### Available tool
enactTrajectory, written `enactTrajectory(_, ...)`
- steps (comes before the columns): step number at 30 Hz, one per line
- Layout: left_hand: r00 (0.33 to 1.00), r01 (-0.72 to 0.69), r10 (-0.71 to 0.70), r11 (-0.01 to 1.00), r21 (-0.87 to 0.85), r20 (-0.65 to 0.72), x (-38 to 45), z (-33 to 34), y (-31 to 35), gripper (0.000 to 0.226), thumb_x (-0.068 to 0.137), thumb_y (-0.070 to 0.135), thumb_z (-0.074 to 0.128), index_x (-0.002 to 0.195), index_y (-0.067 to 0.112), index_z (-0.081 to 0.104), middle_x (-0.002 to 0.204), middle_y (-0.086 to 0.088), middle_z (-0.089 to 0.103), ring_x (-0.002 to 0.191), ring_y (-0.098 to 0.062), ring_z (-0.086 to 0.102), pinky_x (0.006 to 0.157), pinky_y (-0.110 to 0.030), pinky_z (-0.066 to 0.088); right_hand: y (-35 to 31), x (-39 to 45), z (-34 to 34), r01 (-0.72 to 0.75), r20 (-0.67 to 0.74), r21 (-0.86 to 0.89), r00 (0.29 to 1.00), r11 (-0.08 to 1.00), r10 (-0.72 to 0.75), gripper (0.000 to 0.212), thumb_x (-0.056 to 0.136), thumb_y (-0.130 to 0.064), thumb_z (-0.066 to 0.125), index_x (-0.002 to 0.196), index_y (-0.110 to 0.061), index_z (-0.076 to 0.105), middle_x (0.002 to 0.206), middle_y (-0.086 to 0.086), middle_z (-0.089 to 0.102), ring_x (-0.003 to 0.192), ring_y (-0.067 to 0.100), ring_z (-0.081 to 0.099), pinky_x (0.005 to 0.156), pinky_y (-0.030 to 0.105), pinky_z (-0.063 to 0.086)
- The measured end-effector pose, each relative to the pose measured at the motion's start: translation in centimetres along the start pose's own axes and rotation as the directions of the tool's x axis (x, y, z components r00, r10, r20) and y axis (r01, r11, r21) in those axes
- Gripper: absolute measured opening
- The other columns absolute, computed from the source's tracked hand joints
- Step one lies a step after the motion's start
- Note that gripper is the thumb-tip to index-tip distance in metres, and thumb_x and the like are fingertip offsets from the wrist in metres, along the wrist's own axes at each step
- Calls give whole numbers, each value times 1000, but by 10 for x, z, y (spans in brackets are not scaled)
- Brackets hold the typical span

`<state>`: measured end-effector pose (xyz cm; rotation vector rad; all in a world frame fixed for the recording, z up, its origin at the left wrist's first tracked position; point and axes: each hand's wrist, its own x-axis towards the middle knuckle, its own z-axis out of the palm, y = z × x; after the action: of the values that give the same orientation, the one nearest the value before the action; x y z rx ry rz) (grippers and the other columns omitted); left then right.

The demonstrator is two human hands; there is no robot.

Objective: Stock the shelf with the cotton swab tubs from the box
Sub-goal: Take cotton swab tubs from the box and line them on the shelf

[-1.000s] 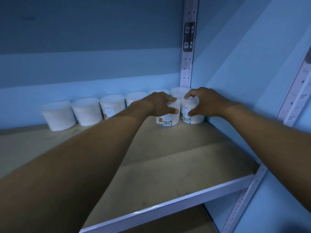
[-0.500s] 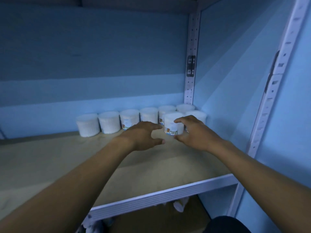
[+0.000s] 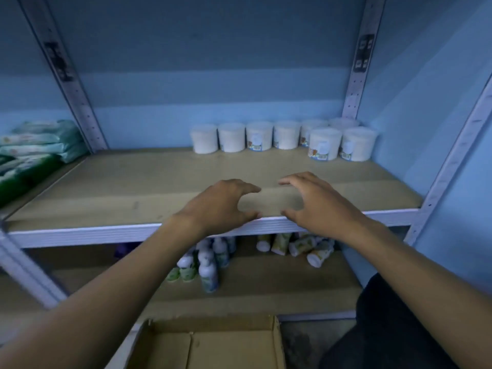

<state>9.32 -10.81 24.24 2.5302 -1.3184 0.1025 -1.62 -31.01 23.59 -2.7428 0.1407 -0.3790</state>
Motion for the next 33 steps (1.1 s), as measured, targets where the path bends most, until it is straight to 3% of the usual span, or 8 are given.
enactTrajectory(4, 999, 39, -38, 999, -35, 21, -50, 18, -8, 61, 86, 44, 70, 142, 26, 52, 144, 3, 53, 131, -15, 49, 107, -27, 38, -24, -29, 36, 57, 45, 62, 997, 996, -60, 63, 88, -36, 69, 145, -34, 42, 152, -11, 35, 137, 13, 40, 108, 35, 39)
enactTrajectory(9, 991, 80, -78, 997, -14, 109, -101, 51, -11, 74, 91, 48, 62, 155, 38, 24, 165, 15, 3, 152, -10, 8, 120, -39, 26, -39, -67, 81, 44, 194, 14, 980, 999, -46, 73, 93, -41, 66, 152, -43, 22, 163, -21, -16, 143, 19, 35, 93, 44, 52)
enactTrajectory(12, 980, 122, -117, 992, -20, 162, -122, 70, -15, 76, 92, 47, 62, 155, 39, 21, 165, 16, -1, 152, -9, 6, 118, -41, 30, -40, -81, 104, 44, 265, -9, 964, 999, -40, 80, 94, -39, 64, 154, -43, 12, 159, -20, -30, 151, 17, 18, 92, 40, 53)
enactTrajectory(15, 964, 177, -163, 983, -46, 210, -140, 93, -24, 73, 93, 46, 62, 155, 31, 28, 164, 10, 14, 149, -12, 20, 115, -36, 35, -39, -90, 125, 4, 340, 11, 941, 1000, -7, 81, 94, -34, 65, 156, -42, 13, 162, -17, -23, 152, 19, 14, 97, 41, 49)
enactTrajectory(18, 944, 245, -210, 963, -110, 255, -154, 118, -34, 72, 92, 43, 64, 153, 23, 33, 161, 4, 27, 145, -13, 28, 115, -24, 27, -38, -95, 146, -37, 442, 5, 896, 999, 31, 79, 95, -30, 63, 156, -39, 14, 165, -14, -16, 152, 20, 13, 102, 43, 46)
enactTrajectory(21, 904, 310, -255, 944, -115, 343, -159, 141, -44, 71, 90, 41, 67, 152, 23, 36, 156, 1, 37, 141, -16, 36, 113, -28, 33, -34, -102, 167, -73, 515, -31, 854, 997, 79, 79, 94, -23, 62, 158, -34, 16, 166, -8, -8, 152, 22, 14, 106, 42, 43)
enactTrajectory(27, 760, 351, -280, 936, -8, 587, -168, 197, -40, 80, 88, 46, 68, 155, 26, 29, 158, -1, 32, 141, -23, 37, 113, -39, 36, -27, -122, 216, -129, 638, -96, 753, 987, 161, 78, 90, -28, 64, 155, -31, 22, 160, -4, 13, 136, 28, 37, 97, 44, 48)
enactTrajectory(33, 621, 414, -275, 910, -9, 734, -175, 251, -31, 90, 84, 43, 73, 156, 24, 24, 161, -6, 24, 145, -27, 31, 115, -43, 34, -19, -154, 265, -183, 697, -147, 678, 972, 233, 73, 90, -25, 66, 153, -26, 27, 156, 3, 22, 129, 31, 45, 92, 42, 50)
